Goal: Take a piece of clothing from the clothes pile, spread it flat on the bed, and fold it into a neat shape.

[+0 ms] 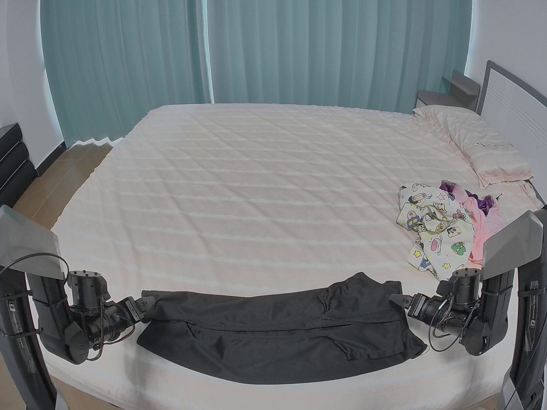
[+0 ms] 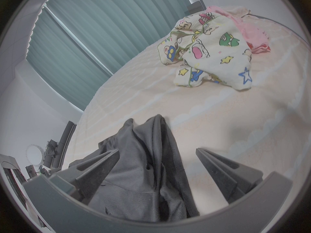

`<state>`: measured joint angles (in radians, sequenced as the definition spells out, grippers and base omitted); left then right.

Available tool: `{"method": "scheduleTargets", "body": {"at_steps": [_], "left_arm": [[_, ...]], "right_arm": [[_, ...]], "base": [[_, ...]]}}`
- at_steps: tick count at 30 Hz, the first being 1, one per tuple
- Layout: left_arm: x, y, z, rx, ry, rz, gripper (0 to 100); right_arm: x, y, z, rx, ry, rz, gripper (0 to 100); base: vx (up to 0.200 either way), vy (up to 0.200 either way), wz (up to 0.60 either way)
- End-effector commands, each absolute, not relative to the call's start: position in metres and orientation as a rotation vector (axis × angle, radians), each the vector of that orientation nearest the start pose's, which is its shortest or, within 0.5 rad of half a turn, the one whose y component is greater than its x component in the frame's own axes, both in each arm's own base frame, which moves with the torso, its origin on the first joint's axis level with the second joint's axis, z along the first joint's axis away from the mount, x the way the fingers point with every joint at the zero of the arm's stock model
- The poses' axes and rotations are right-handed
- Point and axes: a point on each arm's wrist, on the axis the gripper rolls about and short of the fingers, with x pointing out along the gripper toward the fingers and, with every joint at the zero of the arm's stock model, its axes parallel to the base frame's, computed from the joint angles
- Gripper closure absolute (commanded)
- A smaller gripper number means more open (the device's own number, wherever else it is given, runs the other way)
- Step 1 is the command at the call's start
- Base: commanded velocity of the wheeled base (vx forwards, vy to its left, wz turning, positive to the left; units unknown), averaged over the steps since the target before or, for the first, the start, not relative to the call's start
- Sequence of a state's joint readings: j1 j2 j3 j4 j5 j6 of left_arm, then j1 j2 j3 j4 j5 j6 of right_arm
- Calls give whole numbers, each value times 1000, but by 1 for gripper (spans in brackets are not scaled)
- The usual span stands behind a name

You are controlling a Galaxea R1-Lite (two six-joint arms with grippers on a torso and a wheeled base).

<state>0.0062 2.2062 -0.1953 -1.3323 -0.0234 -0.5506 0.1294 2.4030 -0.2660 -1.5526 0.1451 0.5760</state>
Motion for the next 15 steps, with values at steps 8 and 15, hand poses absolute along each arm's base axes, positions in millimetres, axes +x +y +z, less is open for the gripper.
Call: {"method": "scheduleTargets", "body": {"at_steps": [8, 15], "left_arm": [[228, 2, -1, -498, 707, 100, 0], [222, -3, -11, -471, 771, 88, 0]], "right_arm": [[272, 35, -26, 570, 595, 96, 0], [272, 36, -27, 569, 598, 99, 0]], "base": [[0, 0, 0], [-171, 0, 0]]}}
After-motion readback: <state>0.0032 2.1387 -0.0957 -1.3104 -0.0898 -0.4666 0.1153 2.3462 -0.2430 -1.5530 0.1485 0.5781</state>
